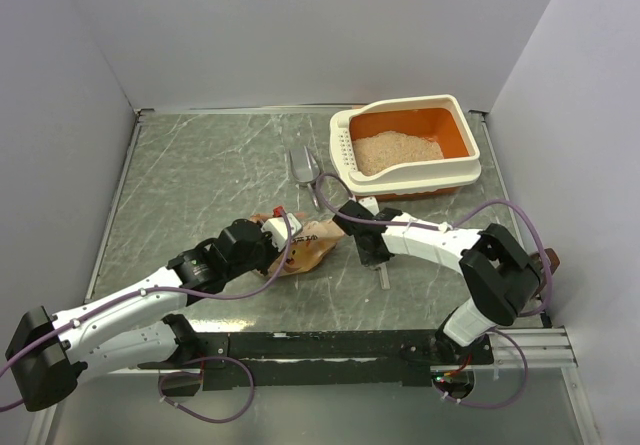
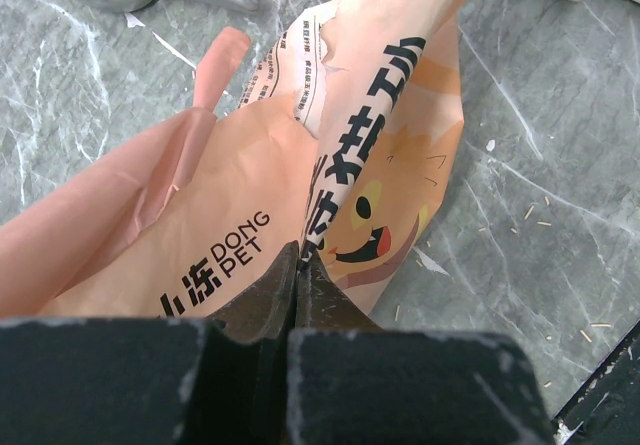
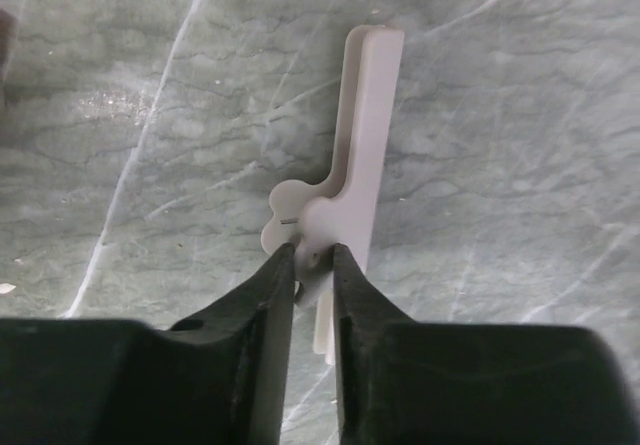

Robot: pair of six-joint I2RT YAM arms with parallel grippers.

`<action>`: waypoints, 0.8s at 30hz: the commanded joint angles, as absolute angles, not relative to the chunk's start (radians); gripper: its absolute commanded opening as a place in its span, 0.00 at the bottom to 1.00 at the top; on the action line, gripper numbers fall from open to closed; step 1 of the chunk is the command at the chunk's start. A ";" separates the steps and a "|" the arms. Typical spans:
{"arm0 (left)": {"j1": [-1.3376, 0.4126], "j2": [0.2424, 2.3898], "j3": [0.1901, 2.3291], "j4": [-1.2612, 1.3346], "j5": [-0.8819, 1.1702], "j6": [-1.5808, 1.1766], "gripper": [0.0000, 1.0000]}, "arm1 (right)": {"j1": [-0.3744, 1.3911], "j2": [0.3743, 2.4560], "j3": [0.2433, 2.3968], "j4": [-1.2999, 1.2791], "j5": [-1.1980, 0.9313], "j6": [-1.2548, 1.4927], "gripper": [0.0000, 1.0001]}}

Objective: Fill the litter box with clean litter

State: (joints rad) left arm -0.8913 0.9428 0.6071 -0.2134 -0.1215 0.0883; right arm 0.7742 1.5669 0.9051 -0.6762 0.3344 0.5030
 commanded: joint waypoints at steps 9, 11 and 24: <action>-0.893 0.943 0.632 -0.252 -0.127 0.069 0.13 | 0.779 1.499 0.922 -0.721 0.393 0.520 0.00; -0.894 0.942 0.637 -0.255 -0.117 0.072 0.22 | 0.784 1.455 0.942 -0.756 0.399 0.514 0.00; -0.894 0.948 0.880 -0.449 -0.057 0.043 0.49 | 0.811 1.160 1.111 -0.931 0.430 0.416 0.00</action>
State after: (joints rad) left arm -0.8917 0.9455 0.7437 -0.3798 -0.0555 0.0834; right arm 0.8009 1.2694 1.0298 -0.8673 0.4038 0.4698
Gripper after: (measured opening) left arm 0.484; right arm 0.017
